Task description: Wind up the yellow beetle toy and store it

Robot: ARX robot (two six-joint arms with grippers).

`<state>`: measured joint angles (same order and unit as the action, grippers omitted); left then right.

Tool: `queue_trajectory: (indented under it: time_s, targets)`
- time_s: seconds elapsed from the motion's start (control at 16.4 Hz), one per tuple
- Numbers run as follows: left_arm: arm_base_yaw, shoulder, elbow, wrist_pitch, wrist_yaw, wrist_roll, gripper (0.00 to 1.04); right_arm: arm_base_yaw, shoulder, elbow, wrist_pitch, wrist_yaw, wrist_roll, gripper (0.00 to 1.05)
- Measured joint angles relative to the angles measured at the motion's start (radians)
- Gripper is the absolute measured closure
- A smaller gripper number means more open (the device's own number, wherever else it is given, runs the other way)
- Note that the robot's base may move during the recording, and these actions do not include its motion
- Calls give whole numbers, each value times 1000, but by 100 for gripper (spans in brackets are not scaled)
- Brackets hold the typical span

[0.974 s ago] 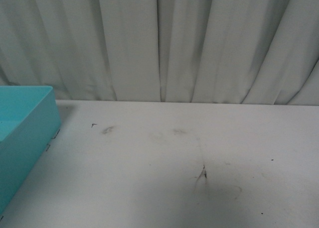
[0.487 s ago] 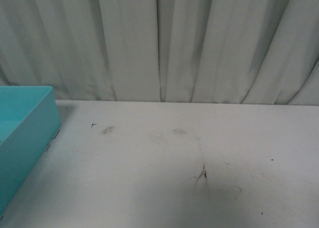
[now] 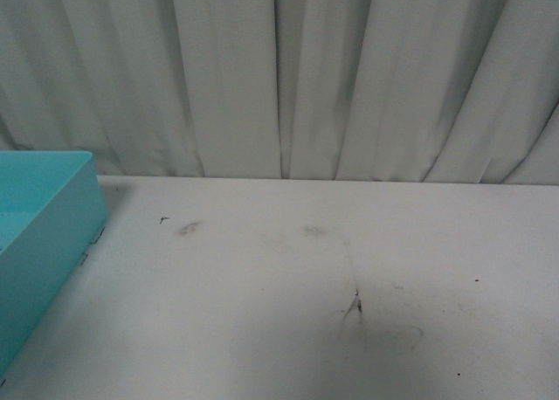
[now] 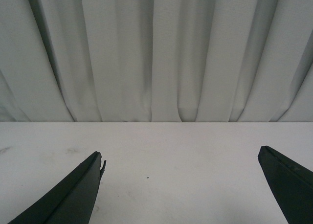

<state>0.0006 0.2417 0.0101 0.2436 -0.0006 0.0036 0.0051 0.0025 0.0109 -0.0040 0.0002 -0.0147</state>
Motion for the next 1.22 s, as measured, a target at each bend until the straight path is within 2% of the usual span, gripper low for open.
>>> queue_trajectory:
  time_s: [0.24, 0.3, 0.37, 0.55, 0.61, 1.04, 1.22]
  targets:
    - [0, -73, 0, -71, 0, 0, 103, 0, 0, 0, 0, 0, 0, 6]
    - [0, -157, 0, -210, 0, 0, 103, 0, 0, 0, 0, 0, 0, 6]
    - [0, -237, 1, -242, 0, 0, 103, 0, 0, 0, 0, 0, 0, 6]
    - [-1, -235, 1, -245, 0, 0, 103, 0, 0, 0, 0, 1, 0, 6]
    - [-1, -235, 1, -247, -1, -1, 97, 0, 0, 0, 0, 0, 0, 6]
    - [-1, -235, 1, -246, 0, 0, 6, 0, 0, 0, 0, 0, 0, 6]
    - [-1, -235, 1, -248, 0, 0, 7, 0, 0, 0, -1, 0, 0, 6]
